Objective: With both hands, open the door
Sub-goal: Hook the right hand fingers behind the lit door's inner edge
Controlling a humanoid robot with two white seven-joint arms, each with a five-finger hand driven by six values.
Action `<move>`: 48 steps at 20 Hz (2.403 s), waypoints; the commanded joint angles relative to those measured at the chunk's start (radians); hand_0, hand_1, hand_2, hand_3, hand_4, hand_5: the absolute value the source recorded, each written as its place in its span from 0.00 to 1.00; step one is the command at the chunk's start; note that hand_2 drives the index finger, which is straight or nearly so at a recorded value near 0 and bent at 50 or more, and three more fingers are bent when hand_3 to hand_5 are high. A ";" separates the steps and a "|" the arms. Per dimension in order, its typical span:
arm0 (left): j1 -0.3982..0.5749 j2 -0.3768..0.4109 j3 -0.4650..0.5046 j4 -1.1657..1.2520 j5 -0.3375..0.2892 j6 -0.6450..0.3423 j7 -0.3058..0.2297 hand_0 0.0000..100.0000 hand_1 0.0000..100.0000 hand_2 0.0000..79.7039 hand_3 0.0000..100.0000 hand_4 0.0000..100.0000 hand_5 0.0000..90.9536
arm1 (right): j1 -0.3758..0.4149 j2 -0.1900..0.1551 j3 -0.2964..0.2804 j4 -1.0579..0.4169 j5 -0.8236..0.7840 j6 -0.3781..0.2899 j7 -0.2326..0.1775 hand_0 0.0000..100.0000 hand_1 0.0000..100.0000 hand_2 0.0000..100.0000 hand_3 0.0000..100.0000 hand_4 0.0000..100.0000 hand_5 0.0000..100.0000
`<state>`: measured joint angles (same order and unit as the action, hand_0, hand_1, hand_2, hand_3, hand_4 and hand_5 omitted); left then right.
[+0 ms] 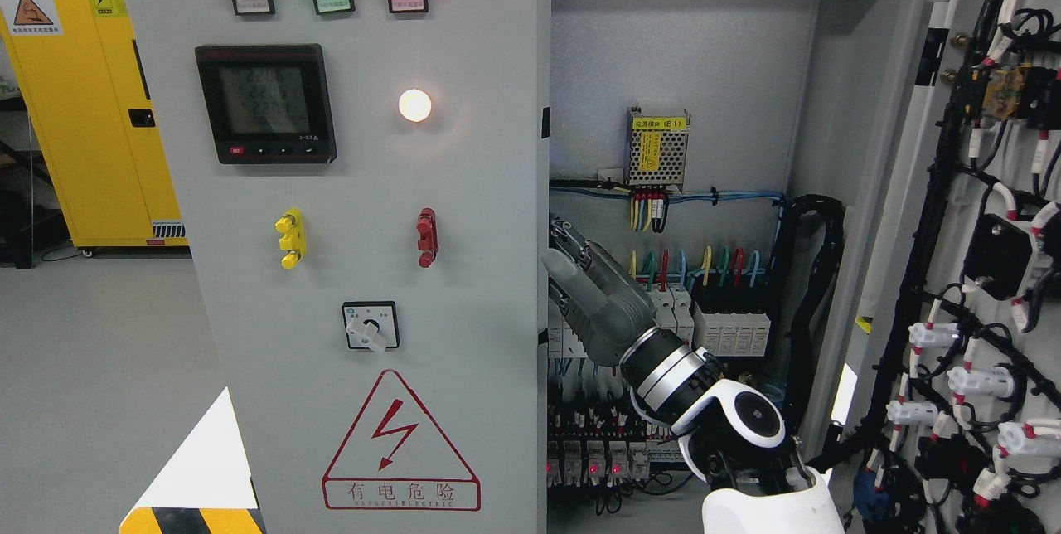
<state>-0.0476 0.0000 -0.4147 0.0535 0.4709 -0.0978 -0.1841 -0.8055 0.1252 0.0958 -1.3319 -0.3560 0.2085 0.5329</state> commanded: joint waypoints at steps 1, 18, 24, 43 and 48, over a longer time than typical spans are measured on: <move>0.000 -0.005 0.001 0.000 0.000 0.000 0.000 0.12 0.56 0.00 0.00 0.00 0.00 | -0.026 -0.001 -0.011 0.065 -0.011 0.000 0.042 0.00 0.50 0.04 0.00 0.00 0.00; 0.002 -0.006 0.001 0.000 0.000 0.001 0.000 0.12 0.56 0.00 0.00 0.00 0.00 | -0.050 -0.009 -0.042 0.080 -0.012 0.015 0.122 0.00 0.50 0.04 0.00 0.00 0.00; 0.002 -0.005 0.001 0.000 0.000 0.000 0.000 0.12 0.56 0.00 0.00 0.00 0.00 | -0.054 -0.007 -0.042 0.086 -0.012 0.015 0.124 0.00 0.50 0.04 0.00 0.00 0.00; 0.002 -0.006 0.001 0.000 0.000 0.001 0.000 0.12 0.56 0.00 0.00 0.00 0.00 | -0.073 -0.010 -0.042 0.076 -0.077 0.077 0.127 0.00 0.50 0.04 0.00 0.00 0.00; 0.002 -0.005 0.001 0.000 0.000 0.000 0.000 0.12 0.56 0.00 0.00 0.00 0.00 | -0.073 -0.010 -0.042 0.076 -0.083 0.078 0.139 0.00 0.50 0.04 0.00 0.00 0.00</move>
<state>-0.0459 0.0000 -0.4142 0.0536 0.4709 -0.0983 -0.1842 -0.8765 0.1156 0.0547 -1.2539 -0.4276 0.2861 0.6576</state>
